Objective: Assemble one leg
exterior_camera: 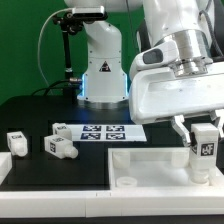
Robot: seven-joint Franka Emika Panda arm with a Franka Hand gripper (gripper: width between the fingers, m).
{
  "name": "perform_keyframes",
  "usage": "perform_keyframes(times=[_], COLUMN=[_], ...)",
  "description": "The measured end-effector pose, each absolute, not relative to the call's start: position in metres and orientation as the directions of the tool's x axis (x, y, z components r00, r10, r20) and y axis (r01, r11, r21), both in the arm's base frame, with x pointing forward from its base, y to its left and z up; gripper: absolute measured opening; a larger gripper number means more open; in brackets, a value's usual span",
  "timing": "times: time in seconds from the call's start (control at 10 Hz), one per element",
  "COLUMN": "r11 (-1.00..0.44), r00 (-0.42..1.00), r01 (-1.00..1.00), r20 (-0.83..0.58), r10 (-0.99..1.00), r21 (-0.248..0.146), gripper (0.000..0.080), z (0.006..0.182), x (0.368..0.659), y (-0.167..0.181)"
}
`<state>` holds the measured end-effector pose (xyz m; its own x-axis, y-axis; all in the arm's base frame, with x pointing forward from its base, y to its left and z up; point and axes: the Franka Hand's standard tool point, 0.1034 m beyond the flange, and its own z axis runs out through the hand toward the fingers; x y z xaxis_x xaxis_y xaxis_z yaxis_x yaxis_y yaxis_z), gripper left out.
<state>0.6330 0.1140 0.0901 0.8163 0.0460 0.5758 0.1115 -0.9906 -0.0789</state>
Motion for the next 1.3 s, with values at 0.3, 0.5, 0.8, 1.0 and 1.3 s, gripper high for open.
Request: perform_keyframes(times=[0.3, 0.5, 0.8, 1.0, 1.3], r11=[-0.991, -0.992, -0.993, -0.992, -0.992], r00=[0.811, 0.817, 0.818, 0.818, 0.819], r01=[0.108, 0.102, 0.094, 0.098, 0.098], r20=[0.584, 0.576, 0.574, 0.574, 0.572], r10=[0.043, 0.040, 0.033, 0.036, 0.036], r21=[-0.077, -0.076, -0.077, -0.077, -0.077], gripper=[0.0287, 0.0287, 0.0287, 0.0287, 0.0445], z=[0.086, 0.078, 0.074, 0.074, 0.073], x=[0.634, 0.633, 0.633, 0.633, 0.633], y=[0.112, 0.109, 0.104, 0.107, 0.107])
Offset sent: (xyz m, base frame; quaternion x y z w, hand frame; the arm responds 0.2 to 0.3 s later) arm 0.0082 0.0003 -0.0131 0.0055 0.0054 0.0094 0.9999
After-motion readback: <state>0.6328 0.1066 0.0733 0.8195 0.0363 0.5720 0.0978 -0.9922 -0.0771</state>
